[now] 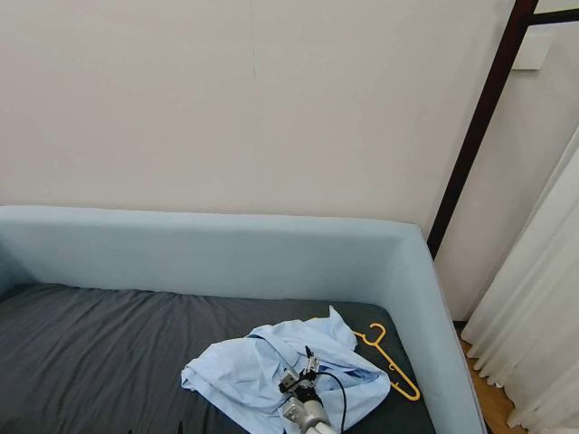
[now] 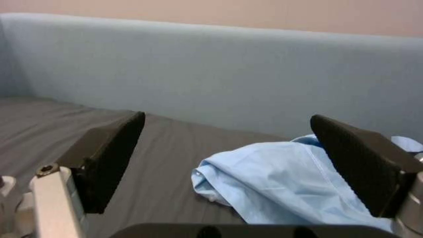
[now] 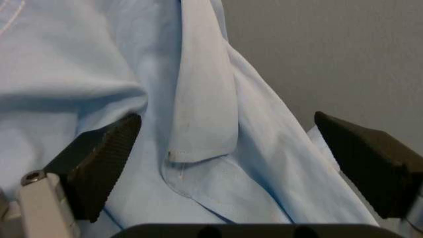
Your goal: Pick up the clothes from the sofa and hang them on the clothes hanger.
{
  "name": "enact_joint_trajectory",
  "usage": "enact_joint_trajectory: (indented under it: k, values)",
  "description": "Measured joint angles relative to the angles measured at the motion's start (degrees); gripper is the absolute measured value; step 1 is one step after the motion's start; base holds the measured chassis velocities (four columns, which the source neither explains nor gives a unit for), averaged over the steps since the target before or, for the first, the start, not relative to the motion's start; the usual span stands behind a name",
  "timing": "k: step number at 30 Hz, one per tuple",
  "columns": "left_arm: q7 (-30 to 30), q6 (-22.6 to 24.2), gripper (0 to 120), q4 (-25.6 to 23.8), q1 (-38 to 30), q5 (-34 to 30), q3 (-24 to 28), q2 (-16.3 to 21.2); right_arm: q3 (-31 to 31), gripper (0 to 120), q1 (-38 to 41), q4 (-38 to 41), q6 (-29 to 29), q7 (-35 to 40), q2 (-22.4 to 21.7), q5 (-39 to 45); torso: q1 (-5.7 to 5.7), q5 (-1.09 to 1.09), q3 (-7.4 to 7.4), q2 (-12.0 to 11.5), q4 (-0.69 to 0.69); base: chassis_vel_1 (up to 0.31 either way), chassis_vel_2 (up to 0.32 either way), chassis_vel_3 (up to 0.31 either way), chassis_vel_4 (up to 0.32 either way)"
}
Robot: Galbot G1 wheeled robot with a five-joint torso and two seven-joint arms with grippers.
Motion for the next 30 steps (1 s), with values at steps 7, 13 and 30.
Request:
enact_joint_trajectory:
  k: [7,13,30]
  values:
    - [0.0,-0.03,99,-0.17,-0.33,-0.73,-0.05,0.36,0.97,79,-0.44,-1.6,-1.88,2.15,0.25,-1.4,0.0,0.0,0.0,0.0,-0.02,0.0,0.0,0.0,0.0]
    - [0.08,-0.14,99,0.16,-0.75,-0.78,0.24,0.3,1.36,58,-0.76,-1.13,-2.22,3.28,-0.31,-3.33,0.0,0.0,0.0,0.0,-0.02,0.0,0.0,0.0,0.0]
    - [0.44,-0.16,99,0.01,-0.61,-0.72,0.4,0.11,1.45,0,0.38,-1.9,1.17,1.52,-1.21,-5.8,0.0,0.0,0.0,0.0,-0.01,0.0,0.0,0.0,0.0]
